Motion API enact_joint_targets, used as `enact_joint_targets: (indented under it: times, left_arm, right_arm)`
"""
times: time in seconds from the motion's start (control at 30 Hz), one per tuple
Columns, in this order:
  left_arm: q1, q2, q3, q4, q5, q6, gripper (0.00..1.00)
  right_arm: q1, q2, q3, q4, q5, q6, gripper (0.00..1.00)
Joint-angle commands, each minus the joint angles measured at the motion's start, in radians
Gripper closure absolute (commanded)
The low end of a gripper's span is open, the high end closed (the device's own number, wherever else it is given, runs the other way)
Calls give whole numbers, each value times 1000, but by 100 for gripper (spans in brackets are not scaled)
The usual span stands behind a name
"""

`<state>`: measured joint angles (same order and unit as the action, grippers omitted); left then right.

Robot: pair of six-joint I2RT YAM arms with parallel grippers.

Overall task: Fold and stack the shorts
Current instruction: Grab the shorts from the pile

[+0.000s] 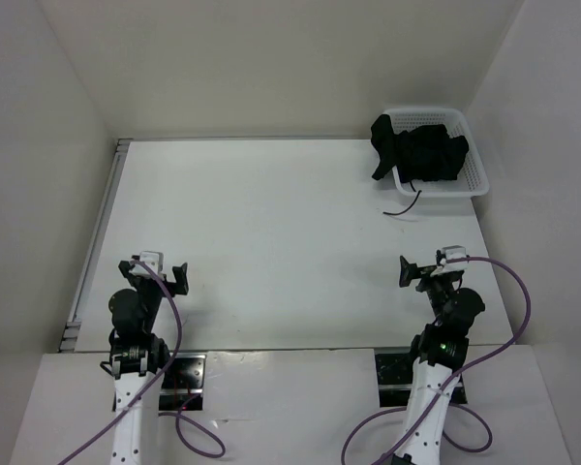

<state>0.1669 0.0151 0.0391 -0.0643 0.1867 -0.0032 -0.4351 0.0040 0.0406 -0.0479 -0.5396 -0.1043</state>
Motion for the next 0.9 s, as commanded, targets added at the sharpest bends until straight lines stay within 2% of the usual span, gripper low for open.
enact_joint_targets:
  times: [0.0, 0.2, 0.23, 0.27, 0.3, 0.33, 0.37, 0.43, 0.47, 0.5, 0.53, 0.57, 0.6, 0.67, 0.7, 0.73, 0.77, 0.8, 0.83, 0.87]
  left_arm:
    - [-3, -32, -28, 31, -3, 3, 0]
    - [-3, -32, -28, 31, -3, 3, 0]
    - [-3, -32, -28, 31, -3, 3, 0]
    - [-3, -32, -28, 31, 19, 3, 0]
    - [-3, -32, -19, 31, 57, 3, 0]
    - [-3, -32, 11, 21, 124, 3, 0]
    - [-3, -32, 21, 8, 337, 3, 0]
    - [-3, -32, 51, 47, 481, 3, 0]
    - [-3, -32, 71, -73, 623, 3, 0]
    - [-3, -32, 71, -285, 745, 3, 0]
    - [-3, -32, 24, -146, 737, 3, 0]
    - [-3, -32, -10, -43, 737, 3, 0]
    - [-3, -32, 2, -2, 766, 3, 0]
    - [-13, -32, 5, 166, 839, 3, 0]
    - [-23, -17, 5, 258, 906, 3, 0]
    - [-44, 59, 52, 318, 927, 3, 0]
    - [-61, 130, 103, 310, 927, 3, 0]
    - [-81, 319, 157, 298, 869, 3, 0]
    - [-131, 432, 277, 313, 808, 3, 0]
    - [-165, 550, 357, 313, 731, 3, 0]
  right_arm:
    - [-7, -12, -25, 19, -6, 0, 1]
    - [6, -12, -25, 19, 4, 0, 1]
    - [6, -12, -25, 19, -35, 0, 1]
    - [6, -12, -12, -9, -139, -65, 0]
    - [6, -12, 1, -9, -274, -326, 1]
    - [6, -12, 13, -9, -331, -410, 1]
    - [21, -12, 13, 12, -403, -411, 1]
    - [51, -12, -13, 165, -369, -368, 1]
    - [80, -12, -4, 139, -460, -757, 0]
    - [81, -12, 27, -258, -461, -1371, 1]
    - [90, -12, 10, -140, -448, -1555, 1]
    - [90, -12, -25, 54, -491, -1470, 1]
    - [90, -12, -24, 175, -505, -1495, 1]
    - [114, -1, -9, 296, -516, -1461, 1]
    - [157, 14, 55, 324, -496, -1460, 1]
    - [183, 106, 109, 315, -472, -1441, 1]
    - [212, 185, 265, 286, -441, -1427, 1]
    - [273, 280, 354, 222, -353, -1427, 1]
    - [310, 492, 446, 212, -282, -1410, 1]
    - [352, 599, 623, 233, -187, -1223, 1]
